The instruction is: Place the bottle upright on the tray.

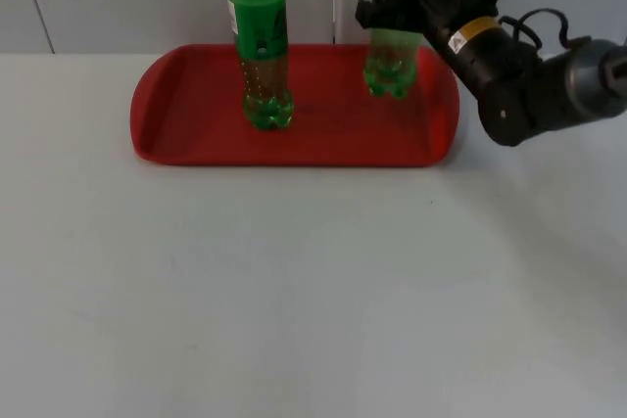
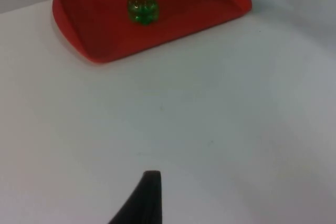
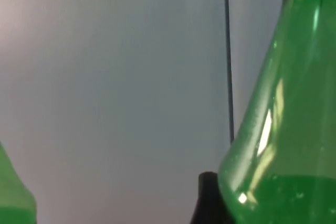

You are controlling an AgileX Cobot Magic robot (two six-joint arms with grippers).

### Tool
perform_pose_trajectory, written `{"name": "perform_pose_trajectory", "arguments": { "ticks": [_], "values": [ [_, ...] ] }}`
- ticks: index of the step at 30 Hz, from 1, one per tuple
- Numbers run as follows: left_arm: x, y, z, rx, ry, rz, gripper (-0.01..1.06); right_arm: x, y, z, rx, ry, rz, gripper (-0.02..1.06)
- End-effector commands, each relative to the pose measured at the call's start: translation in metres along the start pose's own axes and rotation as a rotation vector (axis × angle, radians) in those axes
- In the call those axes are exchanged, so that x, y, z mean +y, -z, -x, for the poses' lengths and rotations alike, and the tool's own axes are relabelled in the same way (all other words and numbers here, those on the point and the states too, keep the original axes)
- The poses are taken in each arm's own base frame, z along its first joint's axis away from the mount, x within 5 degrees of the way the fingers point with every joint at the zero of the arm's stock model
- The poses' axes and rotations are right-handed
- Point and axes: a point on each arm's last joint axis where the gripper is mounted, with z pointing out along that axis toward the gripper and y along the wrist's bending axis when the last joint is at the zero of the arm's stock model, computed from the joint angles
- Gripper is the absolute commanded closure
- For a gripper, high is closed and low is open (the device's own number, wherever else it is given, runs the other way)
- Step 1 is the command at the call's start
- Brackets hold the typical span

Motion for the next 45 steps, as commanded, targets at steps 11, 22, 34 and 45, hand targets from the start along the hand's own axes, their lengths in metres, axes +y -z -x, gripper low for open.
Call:
{"name": "perform_pose_trajectory", "arguments": {
  "ticks": [11, 22, 34, 45],
  "values": [
    [0.001, -0.001, 0.000, -0.010, -0.005, 0.007, 0.00, -0.001, 0.009, -0.021, -0.028, 0.008, 0.006, 1.05],
    [0.001, -0.001, 0.000, -0.010, -0.003, 0.010, 0.00, -0.001, 0.009, -0.021, -0.028, 0.006, 0.003, 1.05],
    [0.001, -0.001, 0.000, -0.010, -0.003, 0.010, 0.00, -0.001, 0.009, -0.021, -0.032, -0.003, 0.007, 1.05],
    [0.001, -0.001, 0.000, -0.010, -0.003, 0.010, 0.00, -0.001, 0.009, -0.028, 0.041, -0.002, 0.001, 0.87]
  ]
}}
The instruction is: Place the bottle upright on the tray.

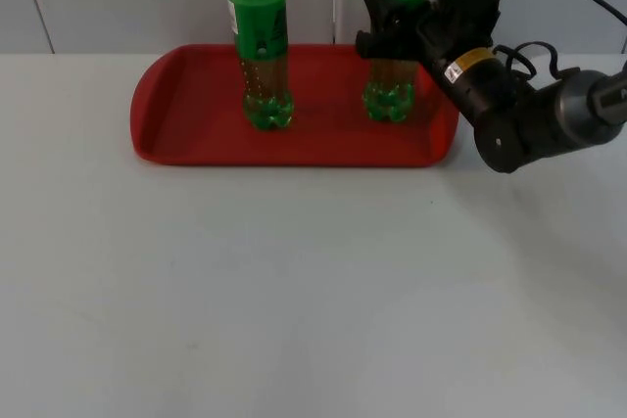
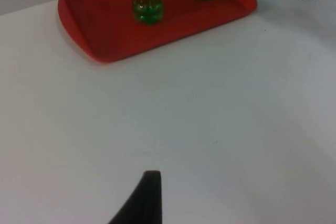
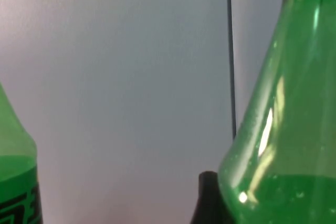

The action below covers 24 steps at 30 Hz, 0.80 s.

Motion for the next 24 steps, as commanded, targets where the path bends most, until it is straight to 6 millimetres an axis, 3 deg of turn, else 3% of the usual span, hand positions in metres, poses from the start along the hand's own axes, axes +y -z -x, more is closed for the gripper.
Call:
{"name": "perform_pose_trajectory", "arguments": {
  "ticks": [1, 5, 6, 9, 21, 24],
  "values": [
    [0.0004, -0.0006, -0.0001, -0.010, 0.001, -0.001, 0.00, -0.0016, -0.0012, -0.0001, 0.021, 0.004, -0.001, 0.87],
    [0.0004, -0.0006, -0.0001, -0.010, 0.001, -0.001, 0.00, -0.0018, -0.0012, -0.0015, 0.037, 0.004, -0.002, 0.48],
    [0.0004, -0.0006, -0.0001, -0.010, 0.001, -0.001, 0.00, -0.0018, -0.0012, -0.0015, 0.037, 0.004, -0.002, 0.48],
    [0.0004, -0.0006, -0.0001, -0.010, 0.001, -0.001, 0.00, -0.0021, -0.0012, -0.0014, 0.036, 0.006, -0.005, 0.30],
    [0.0004, -0.0006, -0.0001, -0.010, 0.001, -0.001, 0.00, -0.0015, -0.0012, -0.0015, 0.037, 0.010, 0.001, 0.27],
    [0.0004, -0.0006, -0.0001, -0.010, 0.001, -0.001, 0.00, -0.0015, -0.0012, -0.0015, 0.037, 0.010, 0.001, 0.15]
  ]
}}
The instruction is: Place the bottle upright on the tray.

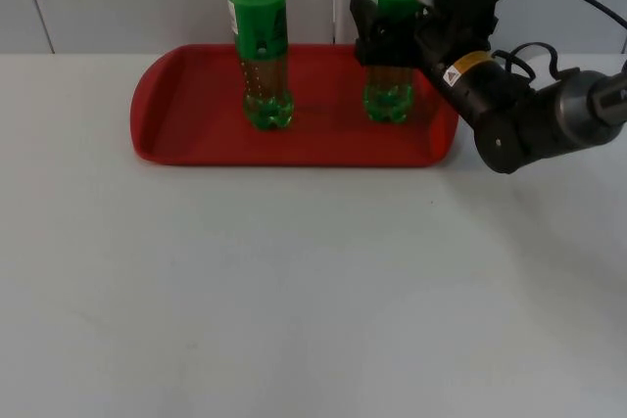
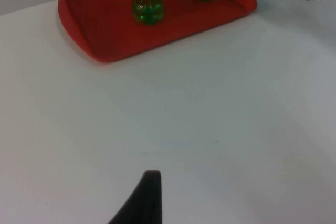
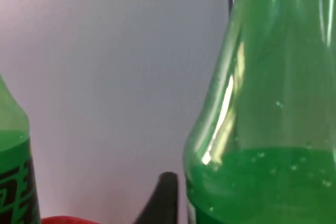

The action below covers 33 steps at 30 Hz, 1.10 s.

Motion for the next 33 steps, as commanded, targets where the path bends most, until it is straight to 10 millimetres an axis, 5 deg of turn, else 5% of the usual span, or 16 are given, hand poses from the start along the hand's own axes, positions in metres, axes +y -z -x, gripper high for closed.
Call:
{"name": "perform_pose_trajectory", "arguments": {
  "ticks": [1, 4, 18, 33],
  "values": [
    [0.000, -0.001, 0.000, -0.010, 0.001, -0.001, 0.00, -0.001, -0.001, 0.003, -0.009, 0.009, 0.004, 0.08],
    [0.000, -0.001, 0.000, -0.010, 0.001, -0.001, 0.00, -0.001, -0.001, 0.002, 0.000, 0.013, 0.003, -0.01],
    [0.000, -0.001, 0.000, -0.010, 0.001, -0.001, 0.00, 0.006, 0.000, -0.005, 0.066, 0.012, 0.066, -0.01],
    [0.000, -0.001, 0.000, -0.010, 0.001, -0.001, 0.00, 0.002, -0.014, 0.027, 0.354, 0.066, 0.043, -0.01]
  ]
}}
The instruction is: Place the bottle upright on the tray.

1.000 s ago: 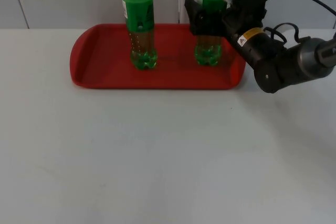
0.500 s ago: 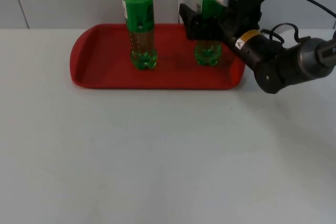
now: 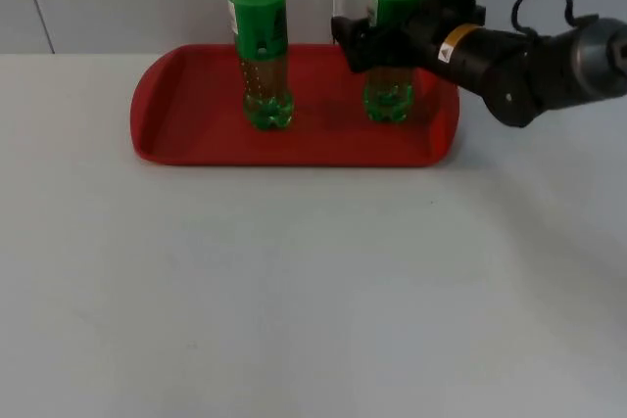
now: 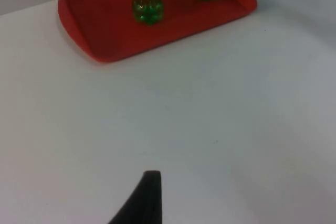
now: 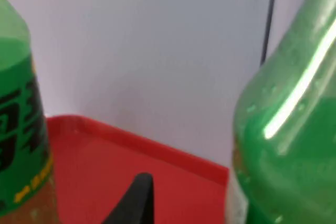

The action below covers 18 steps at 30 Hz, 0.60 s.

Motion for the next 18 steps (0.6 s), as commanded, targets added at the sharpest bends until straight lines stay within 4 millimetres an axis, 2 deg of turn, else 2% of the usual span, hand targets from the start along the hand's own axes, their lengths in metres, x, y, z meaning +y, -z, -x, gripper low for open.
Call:
{"name": "perform_pose_trajectory", "arguments": {
  "ticks": [1, 8, 11, 14, 18],
  "values": [
    [0.000, -0.001, 0.000, -0.010, 0.001, -0.001, 0.00, -0.002, 0.001, 0.010, 0.022, 0.006, -0.007, -0.01],
    [0.000, -0.001, 0.000, -0.010, 0.001, -0.001, 0.00, -0.006, 0.005, 0.026, 0.116, -0.067, -0.044, -0.01],
    [0.000, -0.001, 0.000, -0.010, 0.001, -0.001, 0.00, -0.002, 0.006, 0.029, 0.157, -0.062, -0.046, -0.01],
    [0.000, -0.001, 0.000, -0.010, 0.001, -0.001, 0.00, -0.002, 0.011, 0.033, 0.174, -0.063, -0.049, -0.01],
    [0.000, -0.001, 0.000, -0.010, 0.001, -0.001, 0.00, 0.000, 0.028, 0.034, 0.217, -0.069, -0.047, -0.01]
  ]
}}
